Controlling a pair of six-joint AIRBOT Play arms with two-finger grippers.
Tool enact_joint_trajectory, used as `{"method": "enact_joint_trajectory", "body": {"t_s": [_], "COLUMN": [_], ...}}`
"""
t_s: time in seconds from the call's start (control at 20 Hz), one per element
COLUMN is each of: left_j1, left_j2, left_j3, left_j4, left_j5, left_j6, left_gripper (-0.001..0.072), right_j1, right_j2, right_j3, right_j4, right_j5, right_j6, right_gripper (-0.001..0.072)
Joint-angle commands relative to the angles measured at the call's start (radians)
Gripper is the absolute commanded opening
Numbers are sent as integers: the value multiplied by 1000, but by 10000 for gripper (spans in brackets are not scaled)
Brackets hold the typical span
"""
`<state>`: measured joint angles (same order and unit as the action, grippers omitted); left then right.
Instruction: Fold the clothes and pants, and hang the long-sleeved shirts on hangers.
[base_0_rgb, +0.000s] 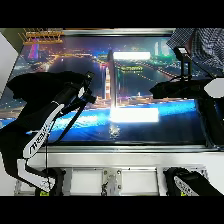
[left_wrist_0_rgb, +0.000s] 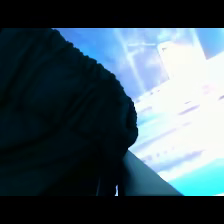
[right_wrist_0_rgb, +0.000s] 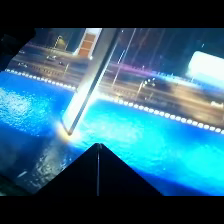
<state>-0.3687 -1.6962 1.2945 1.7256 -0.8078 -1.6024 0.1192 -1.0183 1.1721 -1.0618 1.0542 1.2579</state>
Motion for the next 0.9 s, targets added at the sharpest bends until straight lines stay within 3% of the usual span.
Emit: {"method": "enact_joint_trajectory", "body": {"t_s": [0.0, 0.4, 0.55, 0.65, 0.7, 0.75, 0.8, 0.85], "left_j1": [-23, -293, -429, -512, -543, -557, -553, -529], "left_j2": [-7, 31, 31, 31, 30, 29, 29, 31], "left_j3": [67, 346, 342, 316, 309, 318, 336, 371], "left_j4": [0, -5, -164, -239, -234, -234, -233, -233], "left_j5": [-102, -126, -60, 26, 68, 84, 62, -15], "left_j6": [-47, -28, 10, 90, 84, 71, 24, -24], "left_gripper": [4, 4, 5, 5, 6, 179, 489, 653], "right_j1": [1, -6, -119, -236, -298, -343, -381, -418], "right_j2": [-2, 1, 53, 102, 128, 146, 159, 172], "right_j3": [0, 0, 0, 0, 0, 0, 0, 0], "right_j4": [-8, 46, -27, -30, -30, -30, -31, -31], "right_j5": [-149, -252, -394, -391, -361, -330, -297, -256], "right_j6": [-177, -212, -8, 68, 79, 79, 78, 78], "right_gripper": [30, 27, 26, 26, 27, 26, 26, 27]}}
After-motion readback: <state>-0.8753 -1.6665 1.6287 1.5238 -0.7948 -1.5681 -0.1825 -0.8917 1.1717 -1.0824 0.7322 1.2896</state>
